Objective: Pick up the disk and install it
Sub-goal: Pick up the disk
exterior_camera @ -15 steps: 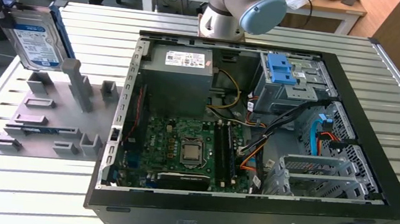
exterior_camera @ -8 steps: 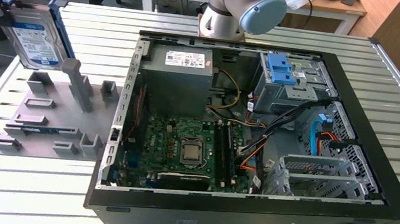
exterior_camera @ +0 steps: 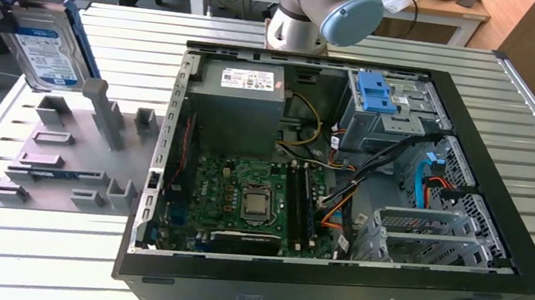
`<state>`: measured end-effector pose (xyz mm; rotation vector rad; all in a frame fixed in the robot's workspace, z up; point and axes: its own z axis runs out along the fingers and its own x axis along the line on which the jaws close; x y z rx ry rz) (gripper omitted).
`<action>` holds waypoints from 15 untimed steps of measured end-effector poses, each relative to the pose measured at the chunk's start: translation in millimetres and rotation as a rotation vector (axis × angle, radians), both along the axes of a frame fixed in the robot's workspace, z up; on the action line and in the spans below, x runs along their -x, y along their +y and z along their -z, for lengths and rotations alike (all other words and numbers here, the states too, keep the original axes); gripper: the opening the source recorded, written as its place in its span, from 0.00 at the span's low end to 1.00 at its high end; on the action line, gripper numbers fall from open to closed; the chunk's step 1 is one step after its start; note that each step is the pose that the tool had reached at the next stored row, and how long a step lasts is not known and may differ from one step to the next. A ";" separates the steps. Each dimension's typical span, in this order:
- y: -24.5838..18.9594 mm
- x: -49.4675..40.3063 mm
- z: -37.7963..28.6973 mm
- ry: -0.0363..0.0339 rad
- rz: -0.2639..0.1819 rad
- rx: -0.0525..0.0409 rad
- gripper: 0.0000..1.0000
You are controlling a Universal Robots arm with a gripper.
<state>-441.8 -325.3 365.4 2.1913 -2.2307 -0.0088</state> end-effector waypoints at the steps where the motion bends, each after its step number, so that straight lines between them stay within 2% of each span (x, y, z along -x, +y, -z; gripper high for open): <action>1: 0.0 0.0 -0.6 0.0000 0.000 0.0000 0.36; 15: 0.0 0.0 -7.4 0.0000 0.000 0.0000 0.36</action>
